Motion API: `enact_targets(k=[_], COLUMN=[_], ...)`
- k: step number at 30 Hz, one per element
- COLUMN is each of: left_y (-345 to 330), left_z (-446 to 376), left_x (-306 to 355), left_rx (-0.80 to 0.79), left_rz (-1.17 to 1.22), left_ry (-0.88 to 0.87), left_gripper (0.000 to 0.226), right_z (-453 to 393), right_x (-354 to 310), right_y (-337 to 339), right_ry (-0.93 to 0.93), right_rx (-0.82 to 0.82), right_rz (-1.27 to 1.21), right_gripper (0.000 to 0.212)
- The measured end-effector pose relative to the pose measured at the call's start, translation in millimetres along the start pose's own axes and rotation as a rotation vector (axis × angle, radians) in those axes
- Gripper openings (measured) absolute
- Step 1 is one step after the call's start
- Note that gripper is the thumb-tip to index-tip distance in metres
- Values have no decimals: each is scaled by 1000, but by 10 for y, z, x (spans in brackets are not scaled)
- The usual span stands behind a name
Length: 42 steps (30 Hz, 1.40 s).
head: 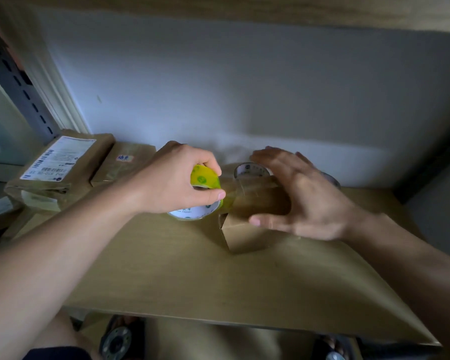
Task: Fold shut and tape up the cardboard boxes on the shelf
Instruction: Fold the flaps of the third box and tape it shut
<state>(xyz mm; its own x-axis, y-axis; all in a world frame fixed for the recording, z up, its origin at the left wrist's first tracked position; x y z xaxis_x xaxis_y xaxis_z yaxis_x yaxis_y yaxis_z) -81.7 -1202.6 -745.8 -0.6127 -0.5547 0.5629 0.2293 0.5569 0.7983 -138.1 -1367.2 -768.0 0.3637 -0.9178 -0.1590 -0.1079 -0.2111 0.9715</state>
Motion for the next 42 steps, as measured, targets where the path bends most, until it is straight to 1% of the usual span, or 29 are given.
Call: enact_targets(k=[2,4,8,11,14,18,26,28,31,33,35,38,41,42], left_y=[0,-20,-72,-34,-42,-73,-144,-181,-224,-220,-211,-179,-147,-125], left_z=[-15,-31,-46,-57,-66,-74,-61,-57,-18,17,66,136,167,166], left_x=[59,98,77,31,64,91,-50,-104,-190,-245,-287,-336,-320,-318], left_rx=[3,-11,-109,-148,-166,-225,-301,-311,-320,-303,-272,-233,-192,-171], left_rz=[-24,-49,-159,-239,-260,-336,-503,-533,-484,-403,-292,-163,-62,-48], left_ry=[-8,-3,48,98,123,152,207,192,159,132,99,79,49,45], left_gripper=[32,35,33,30,32,46,60,63,72,72,65,61,39,36], right_z=[-61,-88,-110,-90,-60,-45,-24,-25,-30,-39,-45,-52,-52,-52], right_x=[-119,-94,-29,-6,55,74,108,103,114,121,123,127,134,131], right_y=[-174,-313,-329,-408,-446,-460,-462,-477,-486,-487,-492,-501,-503,-505], right_ry=[42,32,-6,-51,-73,-84,-94,-87,-78,-69,-63,-49,-42,-42], right_rx=[-95,-171,-166,-225,-225,-199,-195,-197,-202,-208,-216,-211,-213,-218], right_rz=[137,180,127,61,14,-49,-55,-58,-56,-44,-35,-26,-8,-3], right_gripper=[122,128,122,120,120,118,116,115,114,115,115,115,116,116])
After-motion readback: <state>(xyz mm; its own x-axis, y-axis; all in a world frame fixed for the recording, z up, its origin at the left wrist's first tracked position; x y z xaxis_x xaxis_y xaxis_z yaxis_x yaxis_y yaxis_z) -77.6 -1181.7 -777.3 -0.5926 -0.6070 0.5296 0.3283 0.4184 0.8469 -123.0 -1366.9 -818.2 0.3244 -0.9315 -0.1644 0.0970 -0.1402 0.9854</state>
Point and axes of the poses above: each hand's wrist, its own z-axis away from the middle knuckle, its own y-axis out of the back of the hand, x = y × z, the point moved 10 cm from there along -z, towards the middle knuckle, and after that the axes turned 6 degrees about z, right-handed, at the moved point
